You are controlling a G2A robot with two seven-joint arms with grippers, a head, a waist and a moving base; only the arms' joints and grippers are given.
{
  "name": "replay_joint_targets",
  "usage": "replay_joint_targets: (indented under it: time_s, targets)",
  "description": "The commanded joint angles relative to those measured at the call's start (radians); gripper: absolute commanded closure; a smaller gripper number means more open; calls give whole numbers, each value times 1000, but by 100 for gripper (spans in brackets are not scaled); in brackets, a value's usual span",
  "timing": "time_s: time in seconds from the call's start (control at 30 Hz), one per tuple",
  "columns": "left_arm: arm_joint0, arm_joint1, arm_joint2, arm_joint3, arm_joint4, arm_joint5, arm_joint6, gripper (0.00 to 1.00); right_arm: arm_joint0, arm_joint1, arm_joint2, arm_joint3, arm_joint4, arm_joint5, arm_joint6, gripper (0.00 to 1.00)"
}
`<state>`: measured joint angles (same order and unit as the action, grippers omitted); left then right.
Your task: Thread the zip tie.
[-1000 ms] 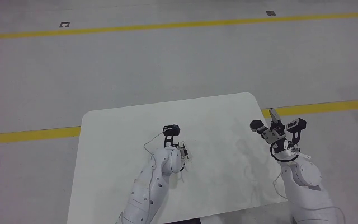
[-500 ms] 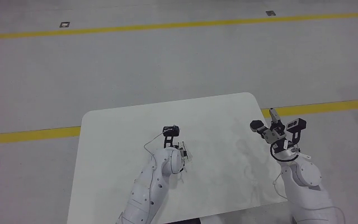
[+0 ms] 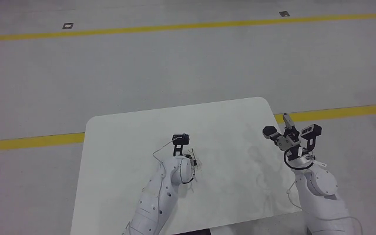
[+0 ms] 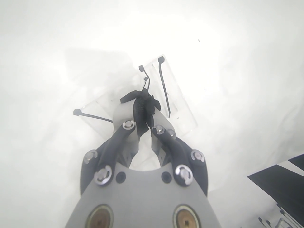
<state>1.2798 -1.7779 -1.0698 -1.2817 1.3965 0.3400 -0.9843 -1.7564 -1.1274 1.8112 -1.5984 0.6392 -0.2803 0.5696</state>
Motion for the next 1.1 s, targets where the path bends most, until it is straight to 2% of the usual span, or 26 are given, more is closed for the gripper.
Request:
replay_joint_targets:
  time_s: [0.0, 0.17, 0.27, 0.4, 0.43, 0.47, 0.57, 0.67, 0.93, 0.97, 1.0, 1.07]
  targets:
    - [0, -1, -3, -2, 0, 0, 1, 100, 0, 0, 0, 0, 0, 0, 0, 0]
    - [5, 2, -3, -32, 3, 0, -7, 100, 0, 0, 0, 0, 0, 0, 0, 0]
    - [17, 10, -1, -89, 9, 0, -35, 100, 0, 0, 0, 0, 0, 0, 0, 0]
    - [68, 34, 12, -228, -14, 0, -98, 100, 0, 0, 0, 0, 0, 0, 0, 0]
    - [94, 43, 18, -283, -27, 0, -130, 100, 0, 0, 0, 0, 0, 0, 0, 0]
    - [109, 48, 20, -321, -44, 0, -158, 100, 0, 0, 0, 0, 0, 0, 0, 0]
    - [132, 58, 10, -392, -101, 0, -224, 100, 0, 0, 0, 0, 0, 0, 0, 0]
    - [128, 60, 8, -406, -154, 0, -251, 100, 0, 0, 0, 0, 0, 0, 0, 0]
    - [128, 60, 8, -406, -154, 0, -251, 100, 0, 0, 0, 0, 0, 0, 0, 0]
    - [128, 65, -2, -389, -169, -3, -231, 100, 0, 0, 0, 0, 0, 0, 0, 0]
    - [129, 68, -22, -373, -213, -19, -215, 100, 0, 0, 0, 0, 0, 0, 0, 0]
    - [123, 73, -55, -365, -296, -72, -221, 100, 10, 1, 1, -17, -23, -22, 22, 0]
